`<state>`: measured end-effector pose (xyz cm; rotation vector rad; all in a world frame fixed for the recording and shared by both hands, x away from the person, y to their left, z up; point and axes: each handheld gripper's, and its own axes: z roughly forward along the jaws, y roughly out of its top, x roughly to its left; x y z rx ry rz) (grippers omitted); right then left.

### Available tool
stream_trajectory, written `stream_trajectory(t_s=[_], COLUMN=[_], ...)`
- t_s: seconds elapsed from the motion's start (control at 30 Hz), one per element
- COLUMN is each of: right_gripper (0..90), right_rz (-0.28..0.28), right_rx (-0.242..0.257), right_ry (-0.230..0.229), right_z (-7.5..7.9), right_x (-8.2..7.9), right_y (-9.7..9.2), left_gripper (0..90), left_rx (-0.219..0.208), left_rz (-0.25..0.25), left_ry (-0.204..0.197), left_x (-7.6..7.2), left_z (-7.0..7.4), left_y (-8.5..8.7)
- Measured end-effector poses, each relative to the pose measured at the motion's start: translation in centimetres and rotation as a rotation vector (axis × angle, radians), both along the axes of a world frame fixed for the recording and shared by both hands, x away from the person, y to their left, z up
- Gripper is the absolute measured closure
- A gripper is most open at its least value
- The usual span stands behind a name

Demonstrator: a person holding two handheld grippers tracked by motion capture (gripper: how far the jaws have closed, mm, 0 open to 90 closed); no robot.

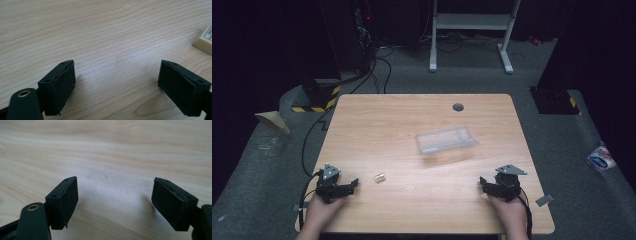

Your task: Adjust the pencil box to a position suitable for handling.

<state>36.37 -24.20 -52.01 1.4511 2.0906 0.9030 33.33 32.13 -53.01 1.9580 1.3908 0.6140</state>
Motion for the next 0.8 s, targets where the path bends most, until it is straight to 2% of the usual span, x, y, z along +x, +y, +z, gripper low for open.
stream_trajectory(t_s=[0.07, 0.17, 0.27, 0.33, 0.53, 0.6, 0.67, 0.7, 0.8], right_gripper=[22.1, 23.4, 25.4, 27.7, 27.9, 27.8, 27.1, 27.1, 26.4], right_rz=[0.004, 0.004, 0.008, 0.003, -0.005, -0.001, 0.0, 0.013, 0.027], right_rx=[0.024, 0.002, 0.023, 0.032, 0.065, 0.066, 0.071, 0.069, 0.054], right_ry=[-0.014, -0.04, -0.052, -0.076, -0.092, -0.124, -0.136, -0.168, -0.161], right_z=[0.4, 1.1, 1.6, 2.4, 3.7, 4.6, 4.9, 5.1, 5.1], right_x=[0.1, 0.5, 0.9, 1.9, 3.8, 4.4, 4.4, 4.2, 4.1], right_y=[0.0, 0.7, 0.9, 1.5, 2.9, 3.4, 3.7, 3.9, 4.1], left_gripper=[14.0, 13.4, 13.4, 13.4, 13.2, 10.7, 10.3, 10.1, 10.1], left_rx=[0.004, 0.007, 0.007, 0.003, 0.005, 0.004, 0.002, 0.004, 0.005], left_rz=[-0.005, -0.007, -0.007, -0.004, -0.01, -0.011, -0.009, -0.009, -0.011], left_ry=[-0.002, 0.0, 0.0, -0.002, 0.0, 0.004, 0.005, 0.005, 0.006], left_x=[0.1, 0.1, 0.1, 0.1, 0.2, 0.3, 0.3, 0.3, 0.3], left_z=[0.0, 0.0, 0.0, 0.0, 0.0, -0.1, -0.1, -0.1, -0.1], left_y=[0.0, 0.0, 0.0, 0.0, 0.0, 0.0, 0.0, 0.0, 0.0])
